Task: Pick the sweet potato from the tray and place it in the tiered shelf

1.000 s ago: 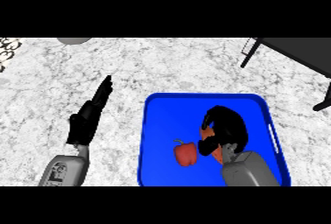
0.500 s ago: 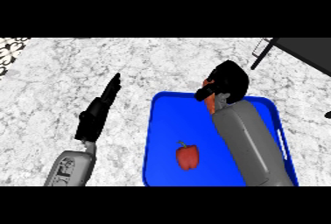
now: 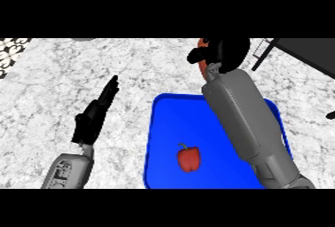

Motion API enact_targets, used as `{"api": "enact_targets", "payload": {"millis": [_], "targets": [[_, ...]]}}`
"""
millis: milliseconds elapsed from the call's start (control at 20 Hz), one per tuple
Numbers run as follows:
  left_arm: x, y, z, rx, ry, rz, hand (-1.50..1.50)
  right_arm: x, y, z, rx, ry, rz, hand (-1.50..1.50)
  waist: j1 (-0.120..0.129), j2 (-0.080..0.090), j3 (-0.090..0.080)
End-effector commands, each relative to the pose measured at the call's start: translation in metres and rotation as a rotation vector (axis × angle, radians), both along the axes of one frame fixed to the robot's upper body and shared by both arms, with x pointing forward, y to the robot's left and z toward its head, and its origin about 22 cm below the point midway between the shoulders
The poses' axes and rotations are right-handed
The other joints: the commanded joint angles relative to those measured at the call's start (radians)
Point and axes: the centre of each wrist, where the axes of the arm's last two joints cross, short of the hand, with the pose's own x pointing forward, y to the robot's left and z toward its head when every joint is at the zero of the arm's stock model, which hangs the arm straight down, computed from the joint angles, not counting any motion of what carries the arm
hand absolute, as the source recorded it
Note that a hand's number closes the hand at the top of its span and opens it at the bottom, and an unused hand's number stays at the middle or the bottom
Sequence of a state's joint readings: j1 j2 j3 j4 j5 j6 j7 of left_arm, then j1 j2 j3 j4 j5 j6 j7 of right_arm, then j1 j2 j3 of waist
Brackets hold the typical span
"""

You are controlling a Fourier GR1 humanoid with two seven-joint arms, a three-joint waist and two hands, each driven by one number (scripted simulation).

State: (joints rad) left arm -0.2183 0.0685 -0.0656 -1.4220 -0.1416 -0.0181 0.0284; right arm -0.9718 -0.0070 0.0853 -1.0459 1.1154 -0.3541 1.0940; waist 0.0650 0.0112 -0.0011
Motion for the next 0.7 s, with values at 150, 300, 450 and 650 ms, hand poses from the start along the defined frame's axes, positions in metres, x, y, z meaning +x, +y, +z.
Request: {"api": "enact_targets", "payload": {"millis": [150, 300, 450, 650], "targets": [[-0.004, 0.005, -0.002, 0.003, 0.017, 0.014, 0.0, 0.009, 0.035, 0.053, 0.003, -0.133, -0.244, 1.5, -0.02, -0.01, -0.001], [-0.006, 0.003, 0.002, 0.007, 0.002, 0.035, 0.0, 0.02, 0.022, 0.092, -0.043, -0.146, -0.296, 1.5, -0.036, -0.011, -0.001], [-0.008, 0.024, -0.009, 0.001, 0.017, 0.056, 0.0, 0.018, 0.023, 0.097, -0.089, -0.199, -0.355, 1.5, -0.052, -0.013, -0.001], [-0.014, 0.008, -0.01, 0.004, 0.013, 0.046, 0.0, 0.026, 0.011, 0.114, -0.162, -0.24, -0.419, 1.5, -0.051, -0.011, 0.0]]}}
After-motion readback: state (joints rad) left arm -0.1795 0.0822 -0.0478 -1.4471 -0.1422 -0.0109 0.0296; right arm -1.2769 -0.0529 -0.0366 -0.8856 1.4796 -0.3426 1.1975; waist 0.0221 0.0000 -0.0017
